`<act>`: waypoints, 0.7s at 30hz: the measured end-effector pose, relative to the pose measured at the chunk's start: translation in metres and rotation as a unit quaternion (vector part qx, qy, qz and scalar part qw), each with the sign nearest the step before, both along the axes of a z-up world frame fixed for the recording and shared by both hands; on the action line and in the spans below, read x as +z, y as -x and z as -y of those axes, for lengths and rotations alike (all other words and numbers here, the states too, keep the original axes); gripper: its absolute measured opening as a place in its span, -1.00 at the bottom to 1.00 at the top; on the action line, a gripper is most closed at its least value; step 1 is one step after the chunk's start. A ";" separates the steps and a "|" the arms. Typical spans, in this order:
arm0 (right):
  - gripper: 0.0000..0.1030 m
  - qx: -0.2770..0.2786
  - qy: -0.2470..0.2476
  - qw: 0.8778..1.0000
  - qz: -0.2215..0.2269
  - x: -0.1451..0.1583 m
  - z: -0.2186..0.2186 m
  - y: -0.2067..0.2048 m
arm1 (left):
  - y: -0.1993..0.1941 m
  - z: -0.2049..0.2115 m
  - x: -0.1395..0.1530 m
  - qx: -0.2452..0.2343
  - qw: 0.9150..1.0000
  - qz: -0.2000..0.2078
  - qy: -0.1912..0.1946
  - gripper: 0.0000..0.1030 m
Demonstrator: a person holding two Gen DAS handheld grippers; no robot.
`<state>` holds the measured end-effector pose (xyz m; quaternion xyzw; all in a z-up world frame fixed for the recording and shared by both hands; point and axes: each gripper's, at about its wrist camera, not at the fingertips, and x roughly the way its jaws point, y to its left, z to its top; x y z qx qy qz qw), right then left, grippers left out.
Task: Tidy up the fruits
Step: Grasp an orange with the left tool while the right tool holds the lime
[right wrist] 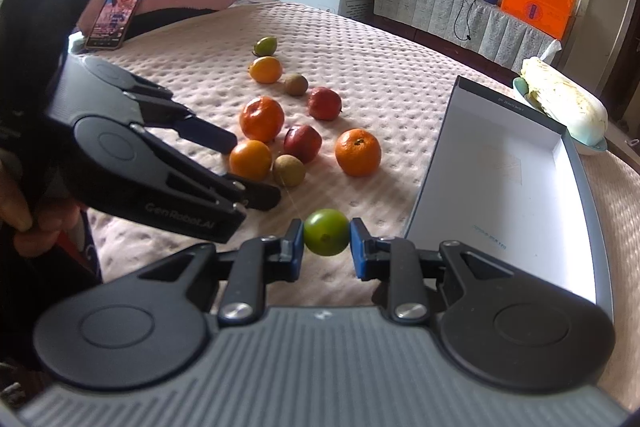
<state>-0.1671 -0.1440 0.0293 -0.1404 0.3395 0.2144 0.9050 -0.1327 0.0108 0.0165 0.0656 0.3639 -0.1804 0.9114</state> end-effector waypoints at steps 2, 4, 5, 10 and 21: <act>-0.46 0.005 0.002 1.000 0.001 0.000 0.000 0.001 | -0.002 0.003 0.000 0.002 1.000 0.001 -0.002 0.29; -0.46 0.007 0.003 1.000 0.003 0.001 0.000 0.000 | -0.005 0.005 0.000 0.004 1.000 0.001 -0.002 0.27; -0.46 0.006 0.002 1.000 0.004 0.002 0.001 0.000 | -0.005 0.006 0.000 0.005 1.000 0.002 -0.002 0.21; -0.46 0.001 -0.007 1.000 0.007 0.005 0.004 -0.002 | -0.002 0.011 0.002 -0.003 1.000 0.008 -0.007 -0.29; -0.46 -0.001 -0.023 1.000 0.011 0.018 -0.017 -0.019 | -0.003 -0.014 0.018 0.051 0.998 0.006 0.037 -0.30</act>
